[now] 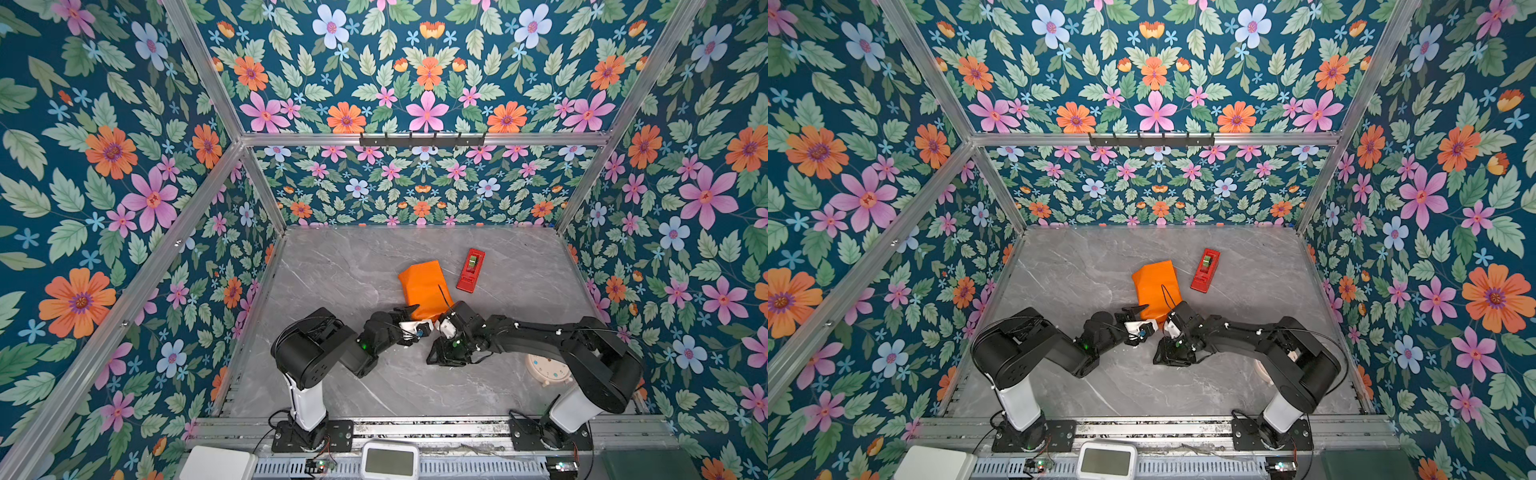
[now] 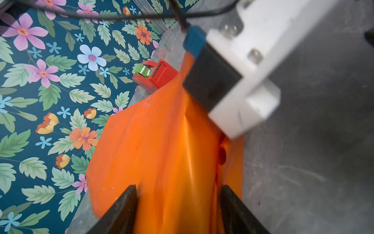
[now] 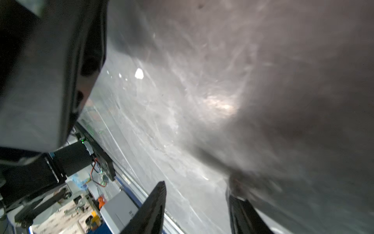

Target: Wrap the gift box in paper

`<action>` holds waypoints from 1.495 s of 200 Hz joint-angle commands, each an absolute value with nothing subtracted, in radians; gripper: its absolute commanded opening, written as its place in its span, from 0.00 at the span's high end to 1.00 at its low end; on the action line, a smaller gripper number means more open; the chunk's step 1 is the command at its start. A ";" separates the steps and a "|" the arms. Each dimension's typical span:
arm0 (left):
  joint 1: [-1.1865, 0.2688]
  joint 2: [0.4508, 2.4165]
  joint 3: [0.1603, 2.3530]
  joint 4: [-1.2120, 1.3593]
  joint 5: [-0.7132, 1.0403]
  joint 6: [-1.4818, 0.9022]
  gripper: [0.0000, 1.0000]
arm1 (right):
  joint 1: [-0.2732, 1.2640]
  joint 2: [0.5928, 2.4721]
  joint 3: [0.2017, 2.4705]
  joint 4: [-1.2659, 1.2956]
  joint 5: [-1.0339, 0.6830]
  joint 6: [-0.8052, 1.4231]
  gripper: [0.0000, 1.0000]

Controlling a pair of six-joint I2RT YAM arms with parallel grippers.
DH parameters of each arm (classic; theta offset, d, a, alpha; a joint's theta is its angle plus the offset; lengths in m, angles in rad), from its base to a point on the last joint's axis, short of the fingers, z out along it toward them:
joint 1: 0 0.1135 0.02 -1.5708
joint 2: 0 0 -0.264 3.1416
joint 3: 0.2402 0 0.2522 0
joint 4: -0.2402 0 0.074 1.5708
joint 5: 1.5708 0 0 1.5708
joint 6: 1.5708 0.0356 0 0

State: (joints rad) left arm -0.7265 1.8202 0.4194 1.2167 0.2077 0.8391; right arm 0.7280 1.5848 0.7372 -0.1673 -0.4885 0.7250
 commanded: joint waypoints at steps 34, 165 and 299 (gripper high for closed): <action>-0.726 1.825 0.420 1.140 0.201 0.825 0.33 | 0.592 1.448 0.579 -0.038 -0.541 0.801 0.50; -0.726 1.827 0.422 1.137 0.199 0.824 0.33 | 0.305 1.528 0.342 0.228 -0.605 1.180 0.50; -0.726 1.825 0.422 1.135 0.200 0.825 0.33 | 0.210 1.559 0.376 0.477 -0.800 1.384 0.61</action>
